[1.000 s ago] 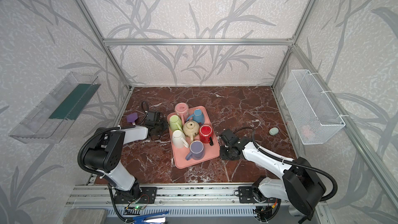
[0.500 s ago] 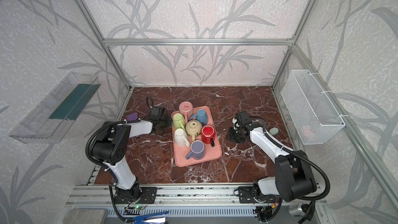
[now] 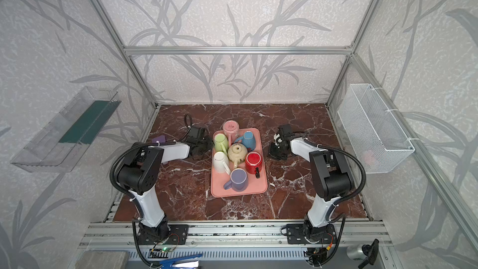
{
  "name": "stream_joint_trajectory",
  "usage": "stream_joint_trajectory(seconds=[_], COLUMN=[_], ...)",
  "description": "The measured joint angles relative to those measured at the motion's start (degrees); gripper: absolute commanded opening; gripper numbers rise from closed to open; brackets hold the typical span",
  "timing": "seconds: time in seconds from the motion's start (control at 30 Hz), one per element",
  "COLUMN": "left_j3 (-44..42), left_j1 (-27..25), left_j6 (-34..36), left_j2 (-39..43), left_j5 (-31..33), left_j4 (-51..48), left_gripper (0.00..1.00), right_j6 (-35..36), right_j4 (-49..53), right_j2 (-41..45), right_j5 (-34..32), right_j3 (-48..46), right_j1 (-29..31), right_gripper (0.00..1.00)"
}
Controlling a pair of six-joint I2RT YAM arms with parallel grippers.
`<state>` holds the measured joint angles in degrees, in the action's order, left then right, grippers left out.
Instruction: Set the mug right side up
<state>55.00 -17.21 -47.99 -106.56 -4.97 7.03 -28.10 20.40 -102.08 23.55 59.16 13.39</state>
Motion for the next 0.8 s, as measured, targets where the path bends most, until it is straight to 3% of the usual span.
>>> stream_joint_trajectory(seconds=[0.27, 0.6, 0.8], left_j3=[-1.57, -3.8, -4.31], left_j1=[-0.57, -1.33, -1.6], left_j6=[0.92, 1.75, 1.95], left_j2=[4.42, 7.93, 7.8], left_j5=[-1.4, -4.5, -5.55], left_j4=[-5.35, -6.64, -6.99], left_gripper=[0.19, 0.26, 0.2], right_j6=[2.25, 2.75, 3.48], right_j4=[-0.09, -0.7, -0.07], right_j2=[-3.43, -6.56, -8.46], right_j5=[-0.61, -1.09, -2.6], right_j3=[4.94, 6.86, 8.74], right_j1=[1.27, 3.58, 5.2], right_gripper=[0.2, 0.21, 0.22])
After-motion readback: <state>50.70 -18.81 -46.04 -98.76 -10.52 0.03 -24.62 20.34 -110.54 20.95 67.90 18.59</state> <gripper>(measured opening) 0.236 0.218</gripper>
